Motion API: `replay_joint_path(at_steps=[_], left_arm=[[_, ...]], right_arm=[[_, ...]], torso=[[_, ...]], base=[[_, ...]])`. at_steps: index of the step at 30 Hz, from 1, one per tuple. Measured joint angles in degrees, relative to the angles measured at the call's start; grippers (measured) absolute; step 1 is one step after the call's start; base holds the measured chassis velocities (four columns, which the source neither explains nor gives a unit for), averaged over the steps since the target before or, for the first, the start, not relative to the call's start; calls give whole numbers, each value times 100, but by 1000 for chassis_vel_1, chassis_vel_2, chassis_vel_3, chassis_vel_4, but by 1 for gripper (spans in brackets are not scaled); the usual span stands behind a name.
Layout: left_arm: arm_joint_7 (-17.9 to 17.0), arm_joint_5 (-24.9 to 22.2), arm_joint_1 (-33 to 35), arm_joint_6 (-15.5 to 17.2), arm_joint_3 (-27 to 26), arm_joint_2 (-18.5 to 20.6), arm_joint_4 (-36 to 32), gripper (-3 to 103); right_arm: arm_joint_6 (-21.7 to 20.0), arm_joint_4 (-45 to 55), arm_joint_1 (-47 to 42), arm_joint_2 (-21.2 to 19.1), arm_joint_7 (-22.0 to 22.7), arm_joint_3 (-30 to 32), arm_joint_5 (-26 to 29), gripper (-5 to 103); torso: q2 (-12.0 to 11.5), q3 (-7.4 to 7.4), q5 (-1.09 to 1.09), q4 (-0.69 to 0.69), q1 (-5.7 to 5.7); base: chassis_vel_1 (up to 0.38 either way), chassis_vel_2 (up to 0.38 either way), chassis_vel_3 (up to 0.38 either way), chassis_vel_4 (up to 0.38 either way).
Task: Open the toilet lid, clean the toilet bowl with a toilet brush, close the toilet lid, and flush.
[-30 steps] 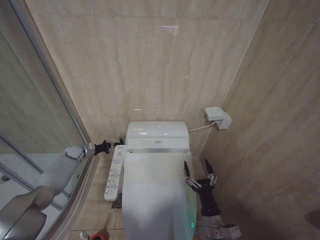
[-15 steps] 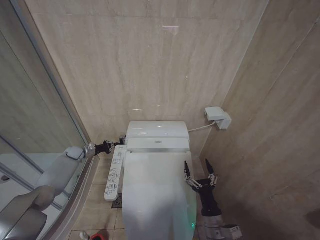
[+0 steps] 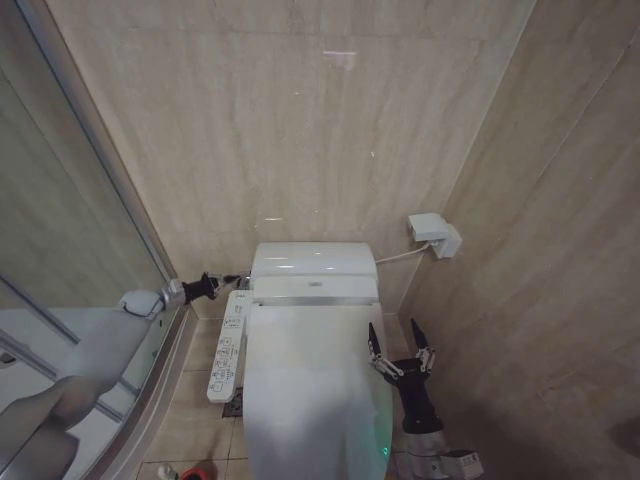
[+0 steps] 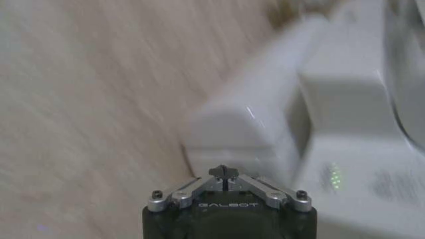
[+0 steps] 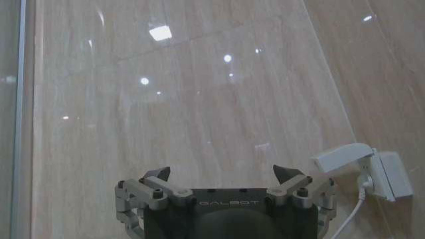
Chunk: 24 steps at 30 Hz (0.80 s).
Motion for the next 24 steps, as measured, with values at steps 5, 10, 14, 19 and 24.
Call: replay_joint_path(at_steps=[5,10,14,19,24], left_arm=[[-724,-1336,795,122,-209,722,-1428,0],[-1954,-2225,1699,238,-724,1189,-2972,0],[-3261,-2505,2468,512,-1386,1332,-4115,0],[-5228,-2605,3863,1647,-2493,1218,-5898,0],[-6094,-2256,5701,2415,-3744,955,-7423,0]], right_arm=[[13,0,-4,-21,5,-1,2,100],[43,13,-35,-21,7,-1,8,100],[48,62,-68,-20,33,14,48,100],[30,107,-42,15,115,229,54,100],[16,193,-39,34,168,502,94,100]], torso=[[0,0,1,10,0],[0,-1,2,7,-1],[1,-1,2,3,-1],[1,-1,1,5,-2],[1,-1,1,4,-2]], base=[[0,0,0,0],[0,0,0,0],[0,0,0,0],[0,0,0,0],[0,0,0,0]])
